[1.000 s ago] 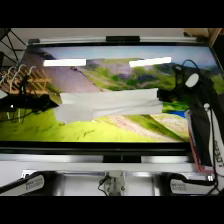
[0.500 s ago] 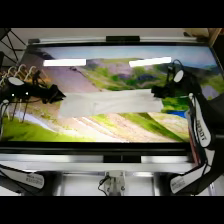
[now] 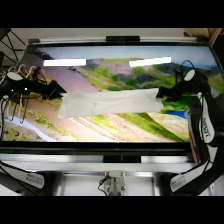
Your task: Fold the shirts.
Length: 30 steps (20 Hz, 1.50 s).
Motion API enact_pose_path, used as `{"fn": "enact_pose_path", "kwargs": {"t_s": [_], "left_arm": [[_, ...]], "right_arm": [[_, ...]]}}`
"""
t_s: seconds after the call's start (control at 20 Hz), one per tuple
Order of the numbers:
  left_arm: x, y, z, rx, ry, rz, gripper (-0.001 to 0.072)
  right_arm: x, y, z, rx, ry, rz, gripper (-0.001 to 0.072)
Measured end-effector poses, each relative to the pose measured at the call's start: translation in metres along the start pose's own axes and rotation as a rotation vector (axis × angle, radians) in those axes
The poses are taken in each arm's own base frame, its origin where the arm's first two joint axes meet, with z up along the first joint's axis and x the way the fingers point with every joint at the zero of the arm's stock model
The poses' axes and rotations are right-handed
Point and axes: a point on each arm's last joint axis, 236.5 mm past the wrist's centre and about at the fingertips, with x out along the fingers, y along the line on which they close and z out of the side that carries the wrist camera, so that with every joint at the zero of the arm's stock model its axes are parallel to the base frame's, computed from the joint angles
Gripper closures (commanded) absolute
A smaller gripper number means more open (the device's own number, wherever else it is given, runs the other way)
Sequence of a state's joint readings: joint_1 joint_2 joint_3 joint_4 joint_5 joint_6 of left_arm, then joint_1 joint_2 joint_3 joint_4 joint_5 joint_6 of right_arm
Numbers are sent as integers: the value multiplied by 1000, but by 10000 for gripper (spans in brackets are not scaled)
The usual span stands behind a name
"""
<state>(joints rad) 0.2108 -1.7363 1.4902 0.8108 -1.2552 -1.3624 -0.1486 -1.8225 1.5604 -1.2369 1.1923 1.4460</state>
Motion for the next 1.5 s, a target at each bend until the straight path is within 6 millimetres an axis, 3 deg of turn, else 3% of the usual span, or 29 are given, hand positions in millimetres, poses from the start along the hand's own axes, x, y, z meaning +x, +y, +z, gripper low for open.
{"fn": "enact_pose_path", "kwargs": {"t_s": [0.2, 0.3, 0.45, 0.5, 0.6, 0.75, 0.85, 1.2, 1.4, 1.5], "left_arm": [[-11, -22, -1, 45, 22, -18, 262], [-13, -33, -3, 82, 29, -24, 262], [-11, -50, -8, 137, 36, -33, 274], [-9, -56, -10, 151, 40, -37, 307], [-2, -68, -16, 183, 57, -43, 675], [21, -93, -37, 242, 115, -59, 676], [46, -114, -56, 282, 155, -75, 676], [169, -209, -117, 237, 167, -223, 676], [215, -257, -149, 124, 153, -331, 676], [227, -274, -160, 85, 143, -371, 679]], "right_arm": [[20, 11, -3, 60, 36, 99, 68], [30, 21, -6, 67, 56, 134, 272], [39, 41, -14, 60, 92, 200, 633], [38, 47, -14, 45, 90, 219, 640], [27, 63, -10, 24, 66, 273, 640], [-15, 91, -2, -29, 3, 346, 640], [-56, 113, -2, -83, -48, 382, 640], [-188, 165, -42, -214, -176, 404, 640], [-233, 178, -69, -231, -215, 402, 640], [-246, 181, -77, -225, -227, 401, 640]]}}
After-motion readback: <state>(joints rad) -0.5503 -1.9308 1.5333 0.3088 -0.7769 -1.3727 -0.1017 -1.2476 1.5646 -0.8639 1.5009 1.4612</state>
